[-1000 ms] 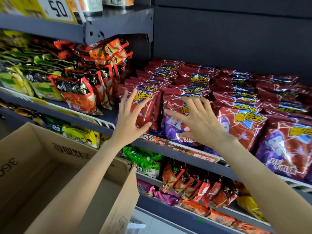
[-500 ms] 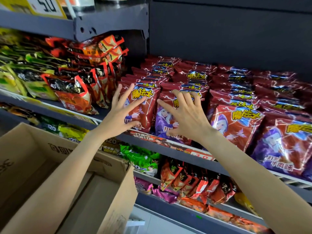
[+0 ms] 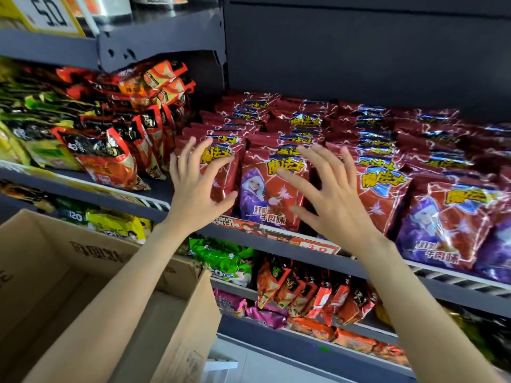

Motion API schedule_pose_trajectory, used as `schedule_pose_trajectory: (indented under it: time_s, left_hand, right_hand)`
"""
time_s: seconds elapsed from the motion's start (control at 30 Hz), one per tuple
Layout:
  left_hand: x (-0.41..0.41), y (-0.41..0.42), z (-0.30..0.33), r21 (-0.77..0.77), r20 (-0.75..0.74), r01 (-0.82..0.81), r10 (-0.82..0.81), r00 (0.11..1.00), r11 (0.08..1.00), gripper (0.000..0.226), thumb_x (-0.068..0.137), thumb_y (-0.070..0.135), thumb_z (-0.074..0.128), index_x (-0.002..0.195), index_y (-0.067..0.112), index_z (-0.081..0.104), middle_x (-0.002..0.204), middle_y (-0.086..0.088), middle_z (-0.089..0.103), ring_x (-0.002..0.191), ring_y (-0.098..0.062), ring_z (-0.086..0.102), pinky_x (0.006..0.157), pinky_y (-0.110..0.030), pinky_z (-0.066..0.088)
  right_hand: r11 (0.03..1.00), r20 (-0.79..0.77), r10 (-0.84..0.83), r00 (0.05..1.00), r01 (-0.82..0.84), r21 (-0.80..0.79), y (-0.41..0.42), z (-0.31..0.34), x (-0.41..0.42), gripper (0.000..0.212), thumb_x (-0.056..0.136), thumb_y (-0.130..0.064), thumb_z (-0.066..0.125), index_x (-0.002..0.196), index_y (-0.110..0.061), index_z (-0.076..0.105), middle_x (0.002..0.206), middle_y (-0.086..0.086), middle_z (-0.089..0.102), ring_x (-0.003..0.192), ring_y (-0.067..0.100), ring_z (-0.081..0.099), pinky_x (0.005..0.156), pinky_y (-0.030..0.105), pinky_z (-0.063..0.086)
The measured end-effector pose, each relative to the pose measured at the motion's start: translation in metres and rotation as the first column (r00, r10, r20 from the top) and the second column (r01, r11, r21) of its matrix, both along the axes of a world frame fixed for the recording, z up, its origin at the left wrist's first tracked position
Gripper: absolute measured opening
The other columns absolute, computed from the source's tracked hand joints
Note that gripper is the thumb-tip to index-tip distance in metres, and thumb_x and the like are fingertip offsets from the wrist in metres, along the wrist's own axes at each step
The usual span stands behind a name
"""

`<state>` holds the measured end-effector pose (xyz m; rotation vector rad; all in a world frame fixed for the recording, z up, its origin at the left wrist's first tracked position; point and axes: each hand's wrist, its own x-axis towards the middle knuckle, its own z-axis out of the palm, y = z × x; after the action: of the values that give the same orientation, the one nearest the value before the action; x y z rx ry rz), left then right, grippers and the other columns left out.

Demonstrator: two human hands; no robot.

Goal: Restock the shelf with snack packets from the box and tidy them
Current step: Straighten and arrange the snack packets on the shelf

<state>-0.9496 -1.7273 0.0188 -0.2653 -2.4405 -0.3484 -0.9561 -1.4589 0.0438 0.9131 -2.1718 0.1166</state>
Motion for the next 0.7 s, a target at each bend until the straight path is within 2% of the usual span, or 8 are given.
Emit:
schedule_pose_trajectory:
  time_s: [0.1, 0.17, 0.23, 0.4, 0.53, 0.7]
  left_hand:
    - [-0.001, 0.019, -0.001, -0.053, -0.004, 0.035, -0.035, 0.999, 0.998, 0.074, 0.074, 0.067, 0.056, 0.138, 0.034, 0.04, 0.151, -0.007, 0.02, 0.143, -0.031, 0.008, 0.106, -0.068, 0.015]
    - [-0.003, 0.026, -0.003, -0.099, 0.049, 0.063, -0.059, 0.997, 0.993, 0.084, 0.069, 0.073, 0.055, 0.142, 0.039, 0.033, 0.155, -0.004, 0.013, 0.144, -0.031, 0.003, 0.105, -0.072, 0.012]
    - [-0.008, 0.03, -0.006, -0.139, 0.081, 0.073, -0.062, 0.995, 0.988, 0.091, 0.065, 0.075, 0.057, 0.144, 0.041, 0.028, 0.157, -0.004, 0.009, 0.145, -0.032, -0.001, 0.102, -0.076, 0.006]
    - [-0.018, 0.032, -0.003, -0.201, 0.108, 0.055, -0.033, 0.994, 0.978, 0.099, 0.059, 0.079, 0.052, 0.146, 0.042, 0.02, 0.158, -0.001, 0.005, 0.145, -0.031, -0.003, 0.095, -0.081, 0.003]
    - [-0.017, 0.034, -0.001, -0.239, 0.097, 0.054, -0.032, 0.995, 0.97, 0.099, 0.06, 0.077, 0.052, 0.146, 0.039, 0.021, 0.157, -0.002, 0.009, 0.144, -0.032, 0.001, 0.095, -0.08, 0.004]
    - [-0.013, 0.039, 0.002, -0.248, 0.046, 0.079, -0.069, 0.997, 0.966, 0.093, 0.062, 0.063, 0.073, 0.141, 0.036, 0.034, 0.157, -0.005, 0.013, 0.145, -0.03, 0.001, 0.102, -0.074, -0.002]
  right_hand:
    - [0.989, 0.027, -0.145, 0.989, 0.144, 0.042, 0.054, -0.003, 0.014, 0.09, 0.064, -0.037, 0.084, 0.141, -0.035, 0.037, 0.15, 0.016, 0.026, 0.141, 0.039, 0.018, 0.114, 0.06, 0.007]
    - [0.96, 0.052, -0.249, 0.967, 0.239, 0.149, 0.081, -0.006, 0.01, 0.104, 0.055, -0.046, 0.087, 0.142, -0.04, 0.032, 0.152, 0.017, 0.023, 0.141, 0.043, 0.015, 0.111, 0.063, 0.008]
    - [0.933, 0.074, -0.292, 0.954, 0.267, 0.243, 0.094, -0.008, 0.001, 0.113, 0.048, -0.053, 0.087, 0.143, -0.042, 0.027, 0.153, 0.018, 0.022, 0.141, 0.045, 0.016, 0.11, 0.066, 0.011]
    - [0.931, 0.072, -0.268, 0.961, 0.239, 0.276, 0.079, -0.009, -0.008, 0.111, 0.049, -0.059, 0.083, 0.144, -0.039, 0.029, 0.153, 0.017, 0.02, 0.14, 0.04, 0.021, 0.108, 0.065, 0.017]
    - [0.929, 0.071, -0.261, 0.963, 0.231, 0.29, 0.075, -0.009, -0.01, 0.108, 0.052, -0.062, 0.081, 0.145, -0.039, 0.029, 0.155, 0.017, 0.018, 0.143, 0.037, 0.017, 0.109, 0.065, 0.014]
    - [0.932, 0.107, -0.282, 0.953, 0.246, 0.264, 0.075, -0.008, -0.004, 0.105, 0.054, -0.059, 0.082, 0.143, -0.041, 0.03, 0.156, 0.015, 0.018, 0.144, 0.038, 0.014, 0.11, 0.067, 0.012]
